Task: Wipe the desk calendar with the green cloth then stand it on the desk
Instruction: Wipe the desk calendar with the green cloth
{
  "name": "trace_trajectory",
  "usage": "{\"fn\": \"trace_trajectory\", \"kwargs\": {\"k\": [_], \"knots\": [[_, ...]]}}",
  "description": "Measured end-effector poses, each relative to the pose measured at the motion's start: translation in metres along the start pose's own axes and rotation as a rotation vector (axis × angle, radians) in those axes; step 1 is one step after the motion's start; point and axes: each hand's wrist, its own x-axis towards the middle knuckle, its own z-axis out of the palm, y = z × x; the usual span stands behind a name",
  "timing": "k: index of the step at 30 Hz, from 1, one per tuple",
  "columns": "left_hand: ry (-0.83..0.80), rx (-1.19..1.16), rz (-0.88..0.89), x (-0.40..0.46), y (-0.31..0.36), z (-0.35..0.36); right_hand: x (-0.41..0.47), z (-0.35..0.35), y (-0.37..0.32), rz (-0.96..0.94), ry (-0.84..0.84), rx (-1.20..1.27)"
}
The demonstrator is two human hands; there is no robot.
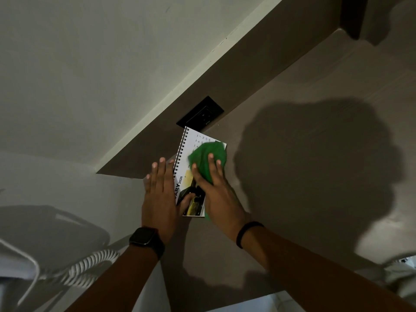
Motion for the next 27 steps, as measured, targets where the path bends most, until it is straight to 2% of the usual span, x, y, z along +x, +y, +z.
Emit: {"fn": "trace_trajectory", "kwargs": {"k": [2,3,6,9,11,14,16,19,21,24,27], "knots": [[0.0,-0.01,0.008,-0.001,0.0,-0.001,-0.017,0.006,0.003,-0.105,-0.074,-0.071],[0.001,-0.011,0.005,-0.001,0.0,-0.001,-0.022,0.007,0.007,-0.091,-0.092,-0.082],[0.013,-0.014,-0.003,0.0,0.002,-0.001,-0.007,-0.005,0.009,0.107,-0.035,0.012],[0.026,-0.008,0.006,0.0,0.002,0.001,0.024,-0.016,-0.009,0.173,0.079,0.131],[0.032,0.008,0.01,0.0,0.001,0.002,0.031,-0.015,-0.02,0.125,0.117,0.155],[0.037,0.053,0.022,0.0,-0.001,0.002,0.017,-0.003,-0.017,0.004,0.046,0.095],[0.05,0.101,0.035,0.0,-0.002,0.002,0.015,-0.001,-0.005,0.061,0.037,0.116],[0.064,0.11,0.032,0.001,-0.002,0.003,0.035,-0.01,-0.002,0.195,0.123,0.197],[0.067,0.098,0.026,0.001,-0.002,0.003,0.04,-0.011,-0.009,0.148,0.148,0.204],[0.068,0.086,0.027,0.0,-0.001,0.002,0.017,-0.002,-0.008,-0.025,0.053,0.103],[0.056,0.079,0.027,0.001,0.001,0.001,0.01,-0.002,0.007,0.017,0.024,0.059]]}}
